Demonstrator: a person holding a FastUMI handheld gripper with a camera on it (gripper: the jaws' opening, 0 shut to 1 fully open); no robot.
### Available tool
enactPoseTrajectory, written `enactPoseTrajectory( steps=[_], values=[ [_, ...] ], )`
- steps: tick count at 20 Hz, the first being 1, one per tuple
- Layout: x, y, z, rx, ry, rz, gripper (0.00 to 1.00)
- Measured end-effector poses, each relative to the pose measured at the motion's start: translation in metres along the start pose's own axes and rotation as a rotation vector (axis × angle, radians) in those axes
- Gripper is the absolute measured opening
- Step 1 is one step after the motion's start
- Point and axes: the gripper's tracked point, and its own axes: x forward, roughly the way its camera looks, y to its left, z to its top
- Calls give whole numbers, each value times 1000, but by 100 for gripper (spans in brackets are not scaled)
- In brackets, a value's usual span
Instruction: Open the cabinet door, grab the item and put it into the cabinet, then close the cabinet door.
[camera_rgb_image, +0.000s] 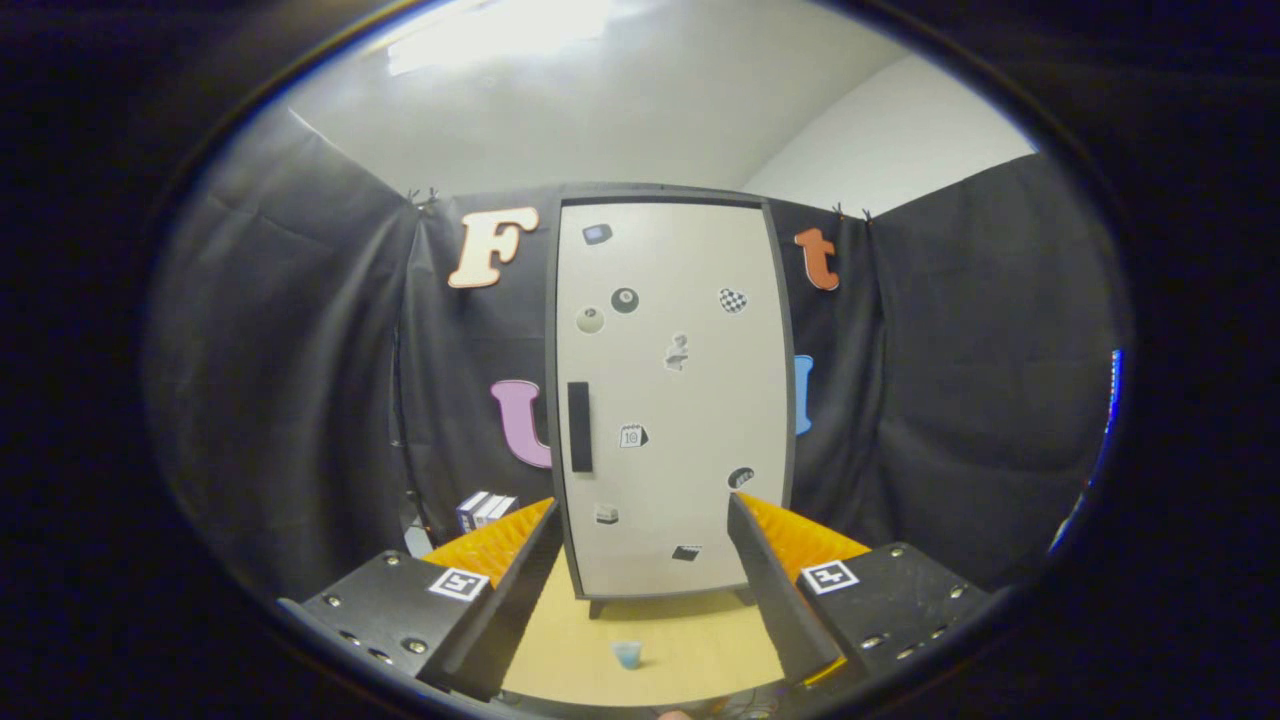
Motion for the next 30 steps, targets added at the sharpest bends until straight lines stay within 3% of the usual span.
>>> enactPoseTrajectory(
  steps=[15,25,30],
  values=[
    [31,-4,-5,-25,34,18,98],
    [142,60,-23,-24,74,146,98],
    [204,86,-30,-26,87,164,98]
  ],
)
